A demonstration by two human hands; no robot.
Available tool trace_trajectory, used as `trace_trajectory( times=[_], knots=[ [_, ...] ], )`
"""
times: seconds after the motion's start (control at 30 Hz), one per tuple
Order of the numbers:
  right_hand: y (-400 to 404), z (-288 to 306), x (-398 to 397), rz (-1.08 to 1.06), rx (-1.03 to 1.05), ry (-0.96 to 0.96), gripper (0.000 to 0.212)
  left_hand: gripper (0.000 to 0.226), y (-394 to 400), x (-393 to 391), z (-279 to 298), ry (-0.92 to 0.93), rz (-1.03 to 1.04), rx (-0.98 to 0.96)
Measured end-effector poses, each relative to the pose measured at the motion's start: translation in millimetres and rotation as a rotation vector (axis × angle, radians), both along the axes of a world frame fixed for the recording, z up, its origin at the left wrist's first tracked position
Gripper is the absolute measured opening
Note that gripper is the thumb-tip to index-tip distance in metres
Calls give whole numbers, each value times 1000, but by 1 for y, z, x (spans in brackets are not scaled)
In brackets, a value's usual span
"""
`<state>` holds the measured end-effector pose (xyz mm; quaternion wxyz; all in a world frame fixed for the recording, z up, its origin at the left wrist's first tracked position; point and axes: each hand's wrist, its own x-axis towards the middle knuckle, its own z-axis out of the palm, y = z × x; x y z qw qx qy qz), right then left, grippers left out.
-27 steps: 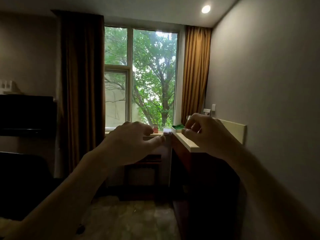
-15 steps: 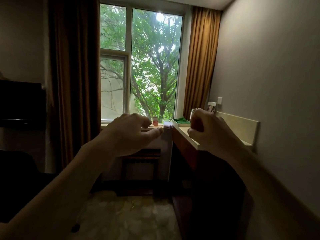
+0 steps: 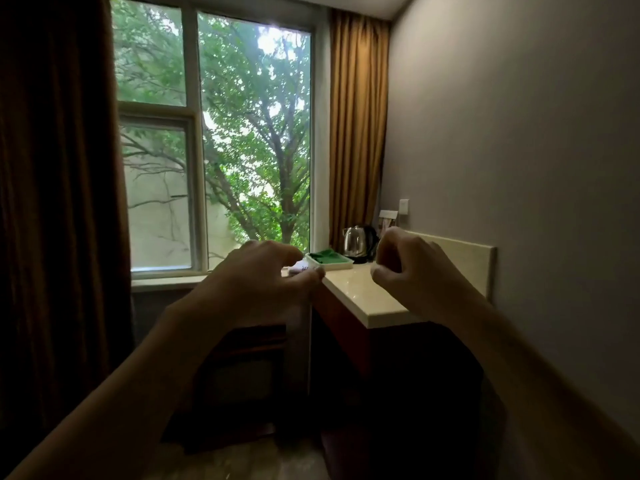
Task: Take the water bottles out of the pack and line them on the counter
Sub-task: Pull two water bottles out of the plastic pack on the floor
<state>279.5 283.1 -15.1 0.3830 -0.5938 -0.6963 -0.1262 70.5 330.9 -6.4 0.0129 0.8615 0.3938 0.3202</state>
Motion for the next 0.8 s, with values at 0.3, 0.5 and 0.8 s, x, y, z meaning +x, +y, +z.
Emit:
trace_trajectory(
  times=[0.3,0.5,0.8],
  knots=[
    [41,-6,94,-170,-8,92,17,55,85,112,-2,-31,-244,33],
    [18,-13,172,-441,10,164,21,49,107,224,-2,-27,-508,58],
    [-21,-30,278,-865,34,222,16,51,127,402,-24,-71,-796,40]
  ],
)
